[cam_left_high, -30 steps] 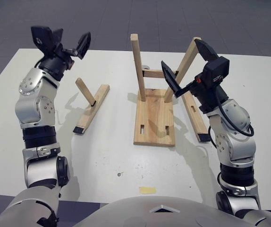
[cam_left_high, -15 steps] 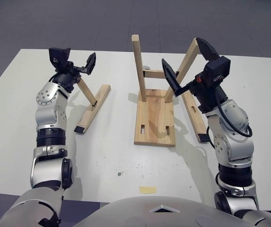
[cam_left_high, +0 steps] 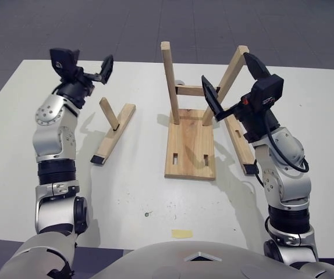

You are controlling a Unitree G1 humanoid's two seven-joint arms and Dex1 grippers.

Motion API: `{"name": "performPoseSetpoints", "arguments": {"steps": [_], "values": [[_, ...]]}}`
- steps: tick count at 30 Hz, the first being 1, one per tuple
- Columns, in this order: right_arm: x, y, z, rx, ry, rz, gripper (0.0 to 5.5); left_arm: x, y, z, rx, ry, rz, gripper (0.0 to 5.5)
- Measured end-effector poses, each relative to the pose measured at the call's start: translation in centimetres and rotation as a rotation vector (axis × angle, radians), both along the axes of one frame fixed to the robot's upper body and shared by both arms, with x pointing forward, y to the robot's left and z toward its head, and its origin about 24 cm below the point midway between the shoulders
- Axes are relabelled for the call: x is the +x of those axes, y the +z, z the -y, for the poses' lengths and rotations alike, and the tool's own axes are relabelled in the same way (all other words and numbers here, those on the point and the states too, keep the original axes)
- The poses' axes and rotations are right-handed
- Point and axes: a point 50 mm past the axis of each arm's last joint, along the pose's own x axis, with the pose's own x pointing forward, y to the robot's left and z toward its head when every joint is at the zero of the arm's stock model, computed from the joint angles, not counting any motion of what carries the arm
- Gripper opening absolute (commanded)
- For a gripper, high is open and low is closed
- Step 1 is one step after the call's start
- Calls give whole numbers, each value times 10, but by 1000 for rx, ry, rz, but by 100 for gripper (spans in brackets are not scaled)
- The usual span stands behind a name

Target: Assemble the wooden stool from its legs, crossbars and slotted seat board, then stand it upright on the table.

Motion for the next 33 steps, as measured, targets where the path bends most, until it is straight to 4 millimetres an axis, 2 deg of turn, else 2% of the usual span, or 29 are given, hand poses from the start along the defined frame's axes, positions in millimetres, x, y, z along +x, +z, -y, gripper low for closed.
{"name": "performPoseSetpoints", "arguments": {"steps": [2,3,7,9,13,18,23,33], "values": [[-2,-1,0,0,-3,-4,540,-19,14,-5,29,6,16,537],[-3,-2,0,-1,-4,-4,540,-30,8,-4,54,0,-29,537],[-6,-4,1,-4,-10,-12,540,-68,-45,5,63,-47,-324,537],[-8,-7,1,-5,-13,-23,540,-80,-67,5,44,-31,-440,537],[-11,-8,2,-5,-22,-25,540,-85,-92,8,79,-15,-560,537],[-11,-8,1,-5,-23,-22,540,-85,-141,15,169,-69,-783,537],[-11,-8,0,-5,-21,-22,540,-79,-142,3,225,-60,-790,463],[-11,-8,-2,7,-34,-22,540,-80,-139,4,289,-135,-810,277]]}}
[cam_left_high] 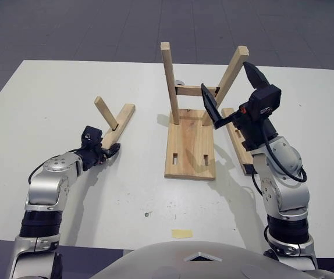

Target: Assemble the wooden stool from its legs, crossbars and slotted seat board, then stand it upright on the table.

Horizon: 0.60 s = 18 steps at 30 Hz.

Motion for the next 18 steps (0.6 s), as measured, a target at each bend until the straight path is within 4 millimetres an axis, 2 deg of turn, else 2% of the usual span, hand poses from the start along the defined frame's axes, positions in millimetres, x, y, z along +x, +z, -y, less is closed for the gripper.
{"name": "performPoseSetpoints", "arguments": {"steps": [5,11,13,15,16,18], "values": [[0,0,0,3,-7,0,540,0,0,4,22,-41,8,206],[0,0,0,4,-7,0,540,0,3,7,103,-78,50,206],[0,1,0,5,-8,1,540,4,5,6,130,-25,103,206],[1,2,1,11,-10,3,540,16,21,7,134,41,247,206],[3,4,3,23,-11,2,540,24,36,7,128,89,356,206],[8,12,8,64,-11,-2,540,42,84,11,125,150,632,206]]}}
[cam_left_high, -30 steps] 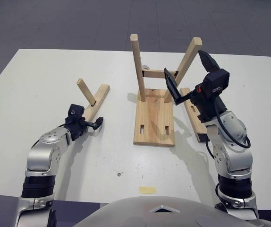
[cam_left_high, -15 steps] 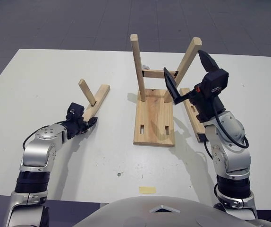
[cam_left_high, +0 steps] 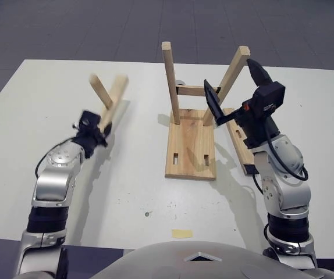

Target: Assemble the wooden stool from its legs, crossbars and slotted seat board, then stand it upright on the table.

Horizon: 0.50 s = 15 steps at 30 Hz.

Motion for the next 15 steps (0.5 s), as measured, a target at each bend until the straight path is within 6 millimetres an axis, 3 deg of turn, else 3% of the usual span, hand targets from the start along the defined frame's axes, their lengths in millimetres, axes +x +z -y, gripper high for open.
{"name": "performPoseSetpoints", "arguments": {"steps": [3,5,7,11,15], "values": [[12,23,6,157,58,-34,540,4,66,22,44,-46,352,206],[16,38,6,278,142,-55,540,2,85,32,53,-88,448,206],[17,45,2,367,268,-106,540,0,90,41,74,-150,473,206],[13,59,-11,522,537,-202,540,-8,96,78,124,-421,483,206],[11,67,-18,605,648,-252,540,-20,83,107,89,-713,385,206]]}}
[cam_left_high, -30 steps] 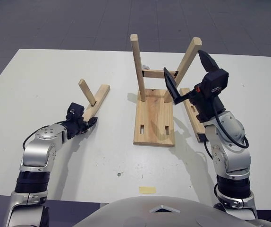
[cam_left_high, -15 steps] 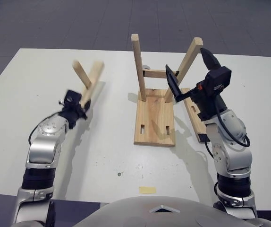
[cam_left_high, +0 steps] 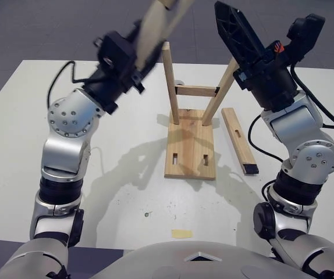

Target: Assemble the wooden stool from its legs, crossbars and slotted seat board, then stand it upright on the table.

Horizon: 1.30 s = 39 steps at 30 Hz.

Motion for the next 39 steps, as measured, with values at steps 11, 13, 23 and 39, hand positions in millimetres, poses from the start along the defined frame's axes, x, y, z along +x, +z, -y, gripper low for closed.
{"name": "performPoseSetpoints", "arguments": {"steps": [11,13,23,39], "values": [[8,2,4,163,-14,-157,419,-14,-33,13,55,-108,-160,206],[9,2,5,181,-24,-182,384,-14,-34,12,57,-104,-162,206],[12,-14,13,170,-102,-361,222,-16,-38,14,83,-96,-160,206],[2,-29,35,172,-136,-333,100,-19,-46,13,67,-97,-217,338]]}}
